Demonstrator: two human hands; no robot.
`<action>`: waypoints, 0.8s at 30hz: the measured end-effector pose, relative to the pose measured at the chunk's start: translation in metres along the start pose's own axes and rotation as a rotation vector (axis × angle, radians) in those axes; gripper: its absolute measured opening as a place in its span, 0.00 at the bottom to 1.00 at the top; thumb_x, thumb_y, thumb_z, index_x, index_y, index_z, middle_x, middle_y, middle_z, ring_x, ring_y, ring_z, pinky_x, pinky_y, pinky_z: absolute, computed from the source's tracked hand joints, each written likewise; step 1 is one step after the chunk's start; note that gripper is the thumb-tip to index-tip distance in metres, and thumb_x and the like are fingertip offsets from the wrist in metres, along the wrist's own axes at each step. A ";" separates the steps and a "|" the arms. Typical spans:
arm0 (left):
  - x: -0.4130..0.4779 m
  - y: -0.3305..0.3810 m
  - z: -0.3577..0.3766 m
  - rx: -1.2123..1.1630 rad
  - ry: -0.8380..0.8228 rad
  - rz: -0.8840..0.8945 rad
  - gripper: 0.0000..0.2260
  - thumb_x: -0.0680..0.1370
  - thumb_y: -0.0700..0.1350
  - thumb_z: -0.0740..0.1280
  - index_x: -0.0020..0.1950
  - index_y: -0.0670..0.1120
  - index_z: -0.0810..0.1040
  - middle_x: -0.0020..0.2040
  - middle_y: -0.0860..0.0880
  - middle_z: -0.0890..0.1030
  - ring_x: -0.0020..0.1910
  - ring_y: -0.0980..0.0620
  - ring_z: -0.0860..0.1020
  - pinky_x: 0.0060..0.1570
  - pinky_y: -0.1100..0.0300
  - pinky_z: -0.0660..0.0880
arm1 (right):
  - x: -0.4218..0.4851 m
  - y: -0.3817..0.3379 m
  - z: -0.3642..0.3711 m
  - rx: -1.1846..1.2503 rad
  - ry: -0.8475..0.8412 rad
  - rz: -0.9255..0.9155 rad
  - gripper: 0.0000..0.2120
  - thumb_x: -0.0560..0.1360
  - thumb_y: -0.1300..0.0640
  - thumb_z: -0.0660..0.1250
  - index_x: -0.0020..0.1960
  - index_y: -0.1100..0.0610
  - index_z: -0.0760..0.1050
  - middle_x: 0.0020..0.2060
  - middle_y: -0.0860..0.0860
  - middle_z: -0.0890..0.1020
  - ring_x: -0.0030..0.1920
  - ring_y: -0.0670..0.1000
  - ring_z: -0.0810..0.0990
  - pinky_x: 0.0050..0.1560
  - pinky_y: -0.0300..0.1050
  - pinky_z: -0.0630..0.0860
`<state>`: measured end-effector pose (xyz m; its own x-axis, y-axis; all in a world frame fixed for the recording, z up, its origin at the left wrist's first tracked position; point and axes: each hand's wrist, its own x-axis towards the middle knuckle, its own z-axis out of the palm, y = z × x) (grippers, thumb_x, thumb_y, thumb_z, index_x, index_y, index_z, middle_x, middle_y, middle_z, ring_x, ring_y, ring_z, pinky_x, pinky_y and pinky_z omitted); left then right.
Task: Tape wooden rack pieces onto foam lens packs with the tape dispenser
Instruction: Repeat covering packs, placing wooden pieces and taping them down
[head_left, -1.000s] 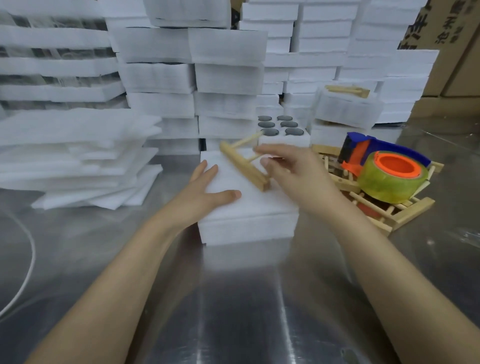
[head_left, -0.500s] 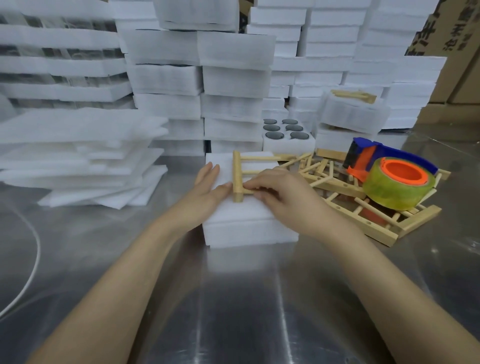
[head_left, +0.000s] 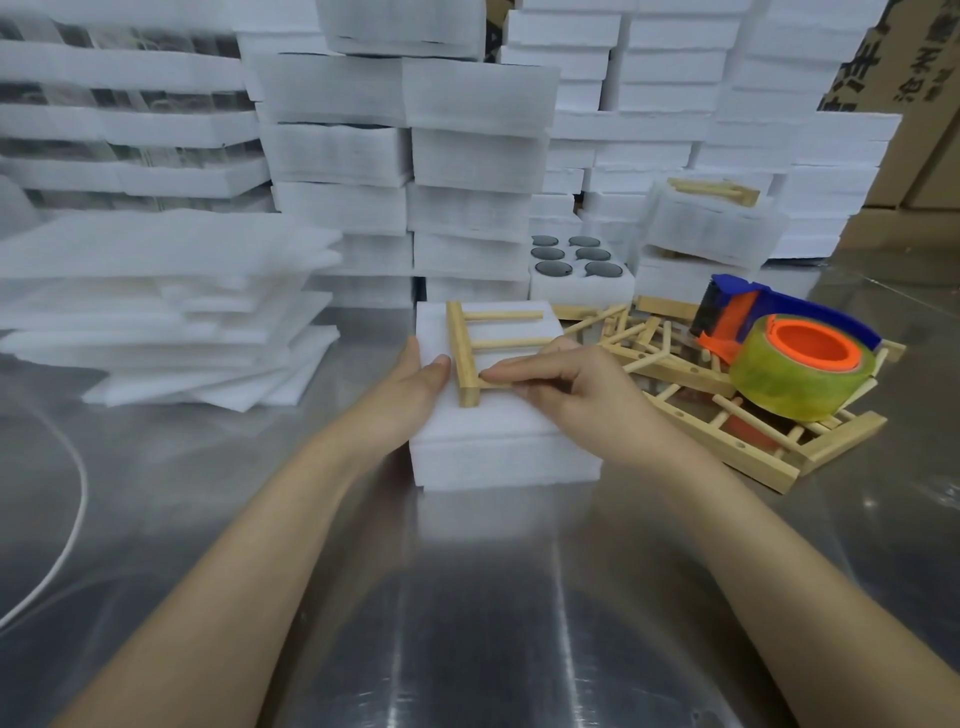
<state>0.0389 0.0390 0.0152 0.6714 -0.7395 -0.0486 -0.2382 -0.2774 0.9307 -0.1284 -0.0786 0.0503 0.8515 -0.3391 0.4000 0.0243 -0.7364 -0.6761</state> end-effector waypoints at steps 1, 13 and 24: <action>0.000 0.000 0.000 -0.001 0.001 0.001 0.30 0.82 0.59 0.54 0.79 0.53 0.46 0.77 0.60 0.55 0.75 0.60 0.56 0.63 0.66 0.53 | 0.000 -0.001 0.000 0.012 -0.002 0.004 0.15 0.77 0.68 0.65 0.55 0.52 0.83 0.39 0.36 0.78 0.46 0.37 0.73 0.48 0.26 0.66; -0.006 0.006 0.002 0.004 0.026 0.005 0.29 0.82 0.58 0.55 0.79 0.55 0.47 0.67 0.64 0.60 0.61 0.65 0.59 0.58 0.67 0.55 | 0.000 -0.002 -0.001 0.019 0.012 0.053 0.12 0.77 0.64 0.67 0.55 0.51 0.83 0.39 0.42 0.73 0.39 0.33 0.74 0.44 0.25 0.67; -0.006 0.005 0.002 -0.043 0.008 0.017 0.28 0.82 0.56 0.55 0.79 0.54 0.48 0.63 0.69 0.63 0.61 0.66 0.62 0.48 0.78 0.60 | 0.006 0.013 -0.005 0.135 0.179 0.034 0.12 0.77 0.67 0.64 0.53 0.56 0.83 0.44 0.41 0.84 0.48 0.37 0.80 0.50 0.31 0.72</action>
<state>0.0323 0.0404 0.0194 0.6728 -0.7392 -0.0298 -0.2196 -0.2380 0.9461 -0.1258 -0.0930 0.0472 0.7468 -0.4694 0.4711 0.0776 -0.6421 -0.7627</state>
